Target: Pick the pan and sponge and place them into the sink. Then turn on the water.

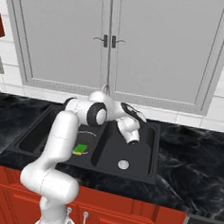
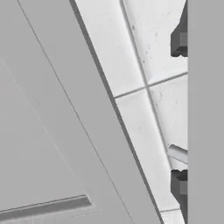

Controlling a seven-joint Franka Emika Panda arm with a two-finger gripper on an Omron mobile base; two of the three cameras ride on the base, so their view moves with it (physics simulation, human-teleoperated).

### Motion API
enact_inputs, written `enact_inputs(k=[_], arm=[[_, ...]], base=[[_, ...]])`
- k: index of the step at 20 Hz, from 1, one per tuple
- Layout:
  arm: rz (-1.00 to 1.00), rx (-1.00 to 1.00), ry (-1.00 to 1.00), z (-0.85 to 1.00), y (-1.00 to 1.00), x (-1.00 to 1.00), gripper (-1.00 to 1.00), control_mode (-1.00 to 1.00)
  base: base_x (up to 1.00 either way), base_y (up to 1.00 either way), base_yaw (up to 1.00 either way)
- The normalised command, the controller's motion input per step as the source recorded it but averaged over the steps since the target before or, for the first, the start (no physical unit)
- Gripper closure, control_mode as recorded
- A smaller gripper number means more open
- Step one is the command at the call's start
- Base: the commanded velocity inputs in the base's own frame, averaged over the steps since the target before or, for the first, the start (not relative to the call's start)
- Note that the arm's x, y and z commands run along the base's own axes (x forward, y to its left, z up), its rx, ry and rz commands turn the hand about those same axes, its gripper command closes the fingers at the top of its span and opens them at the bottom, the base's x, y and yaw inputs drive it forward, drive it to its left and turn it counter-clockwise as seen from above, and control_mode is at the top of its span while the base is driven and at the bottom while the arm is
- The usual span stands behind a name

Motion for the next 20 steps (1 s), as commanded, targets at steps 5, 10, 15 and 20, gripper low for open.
enact_inputs(k=[5,10,15,20], arm=[[-0.31,0.18,0.00,-0.30,-1.00,0.69,-1.00,-1.00],[-0.32,0.20,0.00,-0.34,-0.94,0.67,-1.00,-1.00],[-0.20,0.18,0.00,-0.02,-0.31,0.34,-1.00,-1.00],[-0.11,0.04,0.00,0.00,0.00,0.24,-1.00,-1.00]], base=[[0.00,0.00,0.00],[0.00,0.00,0.00],[0.00,0.00,0.00],[0.00,0.00,0.00]])
